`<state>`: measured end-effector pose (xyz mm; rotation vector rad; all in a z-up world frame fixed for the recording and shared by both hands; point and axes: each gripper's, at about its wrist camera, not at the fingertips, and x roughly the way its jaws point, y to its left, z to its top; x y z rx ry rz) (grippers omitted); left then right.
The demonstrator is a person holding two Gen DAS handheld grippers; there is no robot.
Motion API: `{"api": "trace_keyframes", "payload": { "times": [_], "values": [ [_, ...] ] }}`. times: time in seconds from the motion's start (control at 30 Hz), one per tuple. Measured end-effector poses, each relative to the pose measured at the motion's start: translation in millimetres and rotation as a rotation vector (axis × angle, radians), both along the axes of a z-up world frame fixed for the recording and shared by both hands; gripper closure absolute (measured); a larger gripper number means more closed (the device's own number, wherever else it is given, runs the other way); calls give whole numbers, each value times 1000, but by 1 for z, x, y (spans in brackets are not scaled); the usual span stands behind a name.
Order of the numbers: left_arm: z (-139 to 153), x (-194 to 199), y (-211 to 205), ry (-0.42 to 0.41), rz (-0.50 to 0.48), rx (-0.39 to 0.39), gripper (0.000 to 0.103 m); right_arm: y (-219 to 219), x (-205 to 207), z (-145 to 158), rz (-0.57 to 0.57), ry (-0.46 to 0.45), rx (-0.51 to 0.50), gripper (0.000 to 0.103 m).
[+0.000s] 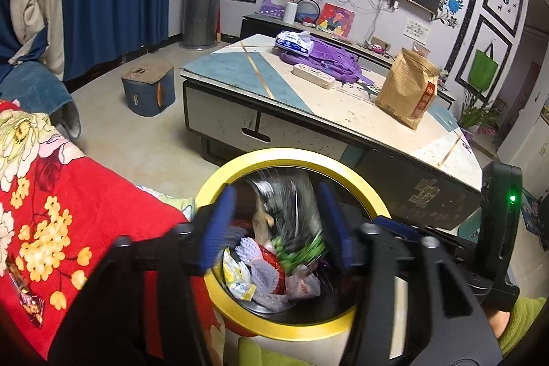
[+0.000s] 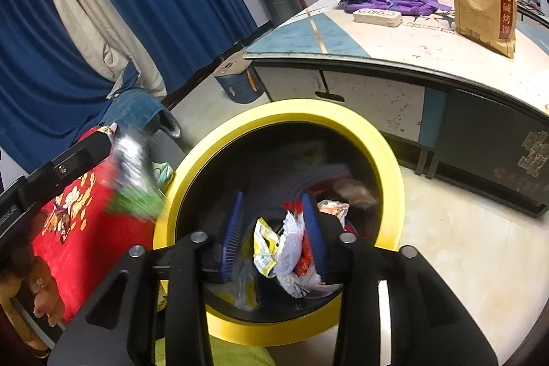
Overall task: Collect trash
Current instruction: 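Move both tools back over the last two wrappers on the bed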
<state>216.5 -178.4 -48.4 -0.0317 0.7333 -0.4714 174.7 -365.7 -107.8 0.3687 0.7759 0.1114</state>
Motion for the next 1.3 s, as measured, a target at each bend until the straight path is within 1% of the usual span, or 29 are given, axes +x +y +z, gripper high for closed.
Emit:
{"api": "trace_keyframes", "payload": {
  "times": [0.03, 0.07, 0.1, 0.13, 0.17, 0.2, 0.23, 0.27, 0.33, 0.37, 0.57, 0.77, 1.0, 1.17, 1.3],
  "values": [
    [1, 1, 1, 1, 3, -4, 52, -1, -1, 1, -7, -6, -5, 64],
    [1, 1, 2, 3, 2, -8, 47, -1, -1, 3, -14, -10, -10, 61],
    [2, 0, 3, 3, 5, -9, 37, -2, -1, 3, -18, -12, -13, 58],
    [2, 0, 5, -2, 16, -9, 32, -3, -1, 4, -22, -17, -16, 58],
    [4, -1, 7, -5, 26, -13, 24, -3, -2, 5, -25, -19, -17, 55],
    [5, 0, 8, -5, 30, -15, 17, -3, -3, 6, -30, -23, -22, 50],
    [6, 0, 10, -8, 42, -15, 12, -3, -3, 7, -33, -27, -25, 48],
    [7, 0, 11, -10, 48, -14, 11, -3, -4, 8, -39, -34, -30, 45],
    [10, -1, 15, -16, 62, -13, 11, -2, -5, 11, -45, -51, -43, 40],
    [11, -2, 17, -18, 69, -14, 11, -2, -6, 13, -45, -59, -46, 36],
    [20, -10, 30, -56, 109, -10, 11, 9, -15, 29, -25, -136, -63, 30],
    [29, -23, 47, -106, 147, 8, 11, 29, -22, 47, 28, -211, -68, 27],
    [40, -37, 80, -155, 222, 3, 11, 58, -31, 65, 101, -274, -74, 24],
    [48, -45, 108, -190, 292, 5, 11, 87, -33, 75, 169, -296, -81, 23],
    [55, -52, 135, -232, 360, 30, 11, 115, -30, 79, 240, -291, -75, 23]
  ]
}}
